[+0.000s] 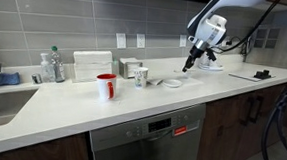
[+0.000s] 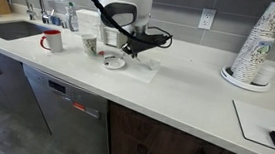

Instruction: Use the plastic spoon to get some of the contents from the white and put the contents into the small mug

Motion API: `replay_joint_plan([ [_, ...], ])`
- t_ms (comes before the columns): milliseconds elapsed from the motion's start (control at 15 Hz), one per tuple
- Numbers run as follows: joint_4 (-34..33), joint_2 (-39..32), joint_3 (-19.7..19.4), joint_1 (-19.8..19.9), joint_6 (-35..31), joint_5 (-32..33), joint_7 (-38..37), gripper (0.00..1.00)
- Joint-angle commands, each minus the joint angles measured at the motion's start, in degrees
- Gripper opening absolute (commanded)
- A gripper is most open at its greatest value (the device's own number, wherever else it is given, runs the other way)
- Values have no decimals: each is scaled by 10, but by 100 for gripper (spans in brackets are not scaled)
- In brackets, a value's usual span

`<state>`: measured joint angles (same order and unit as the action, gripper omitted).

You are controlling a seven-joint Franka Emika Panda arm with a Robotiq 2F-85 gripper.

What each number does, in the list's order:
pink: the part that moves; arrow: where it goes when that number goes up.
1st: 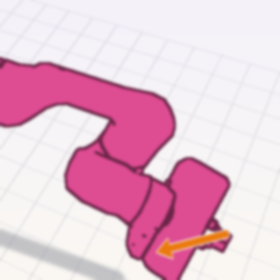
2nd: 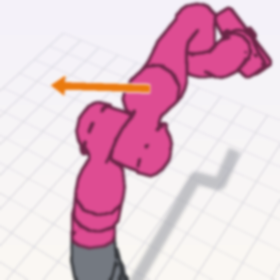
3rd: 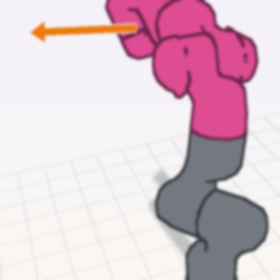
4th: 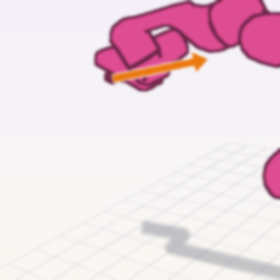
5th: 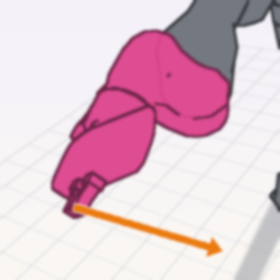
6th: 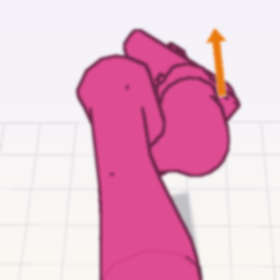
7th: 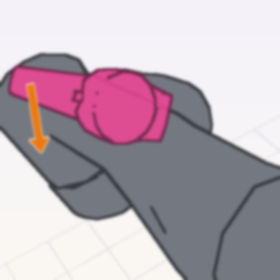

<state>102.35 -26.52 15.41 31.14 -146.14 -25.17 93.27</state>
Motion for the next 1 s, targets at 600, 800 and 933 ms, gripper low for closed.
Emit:
replay_joint_plan([
  [600,-79,-78,-79,-36,90,-93,19,4],
  [800,-74,-69,-88,-47,90,-82,17,45],
  [933,-49,-38,-101,-58,102,-56,12,60],
])
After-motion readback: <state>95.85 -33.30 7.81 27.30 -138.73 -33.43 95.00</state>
